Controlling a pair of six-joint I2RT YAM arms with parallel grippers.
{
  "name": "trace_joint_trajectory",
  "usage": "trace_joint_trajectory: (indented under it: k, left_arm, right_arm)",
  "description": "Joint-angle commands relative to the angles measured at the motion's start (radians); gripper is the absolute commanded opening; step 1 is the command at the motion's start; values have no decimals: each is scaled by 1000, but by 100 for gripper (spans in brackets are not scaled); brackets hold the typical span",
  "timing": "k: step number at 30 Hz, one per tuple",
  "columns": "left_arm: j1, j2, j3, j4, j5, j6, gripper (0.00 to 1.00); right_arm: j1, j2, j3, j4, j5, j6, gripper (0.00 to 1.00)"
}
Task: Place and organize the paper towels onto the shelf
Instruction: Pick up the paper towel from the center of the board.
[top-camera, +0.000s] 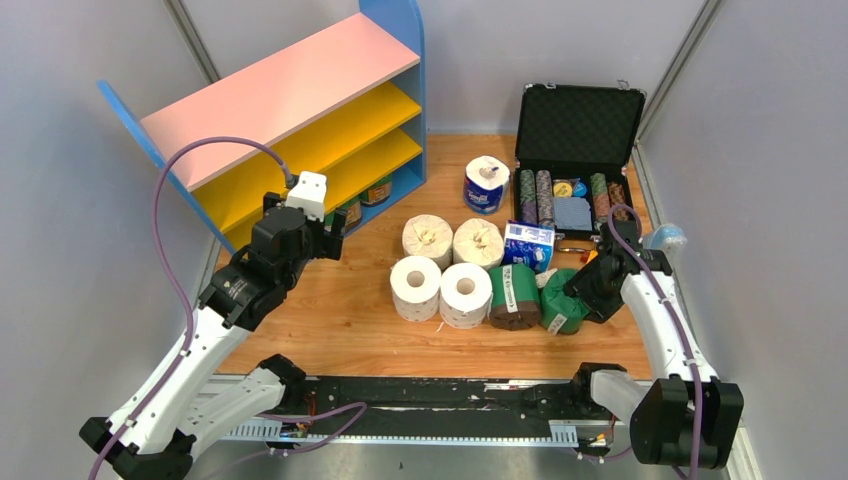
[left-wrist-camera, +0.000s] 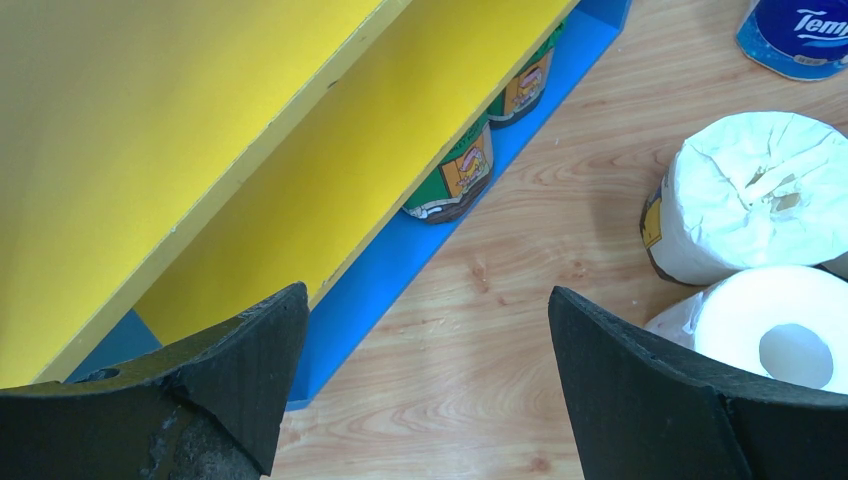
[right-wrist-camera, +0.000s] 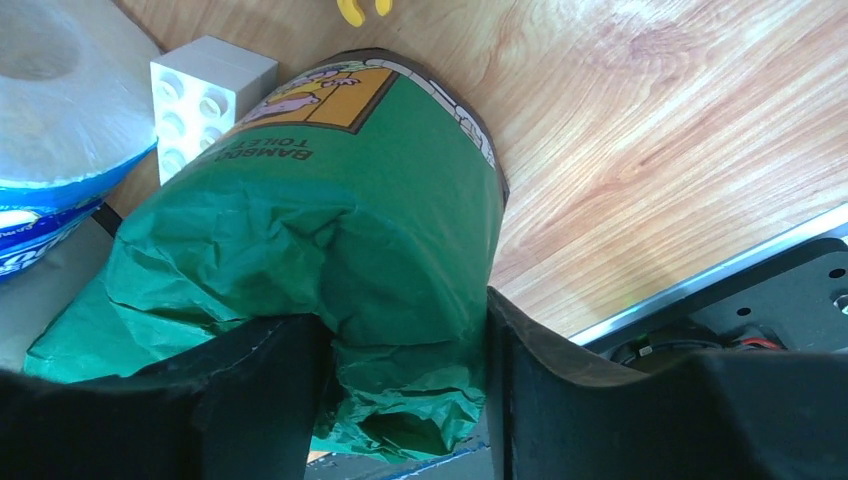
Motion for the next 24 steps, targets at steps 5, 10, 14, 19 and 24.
trace_joint_trajectory:
  k: [5, 10, 14, 19, 24]
  left_arm:
    - [6, -4, -10, 43, -1, 12, 97]
    - [11, 4, -10, 45, 6, 11, 97]
    - [15, 11, -9, 44, 14, 9, 97]
    - [26, 17, -7, 43, 34, 5, 97]
    - [35, 16, -5, 43, 44, -1, 96]
  right_arm:
    - [4, -38, 100, -23, 65, -29, 31]
    - [4, -66, 244, -75, 85, -139, 8]
    - [14, -51, 393, -96, 32, -284, 4]
    - [128, -10, 573, -86, -58, -415, 3]
    - [386, 79, 681, -2, -114, -536, 3]
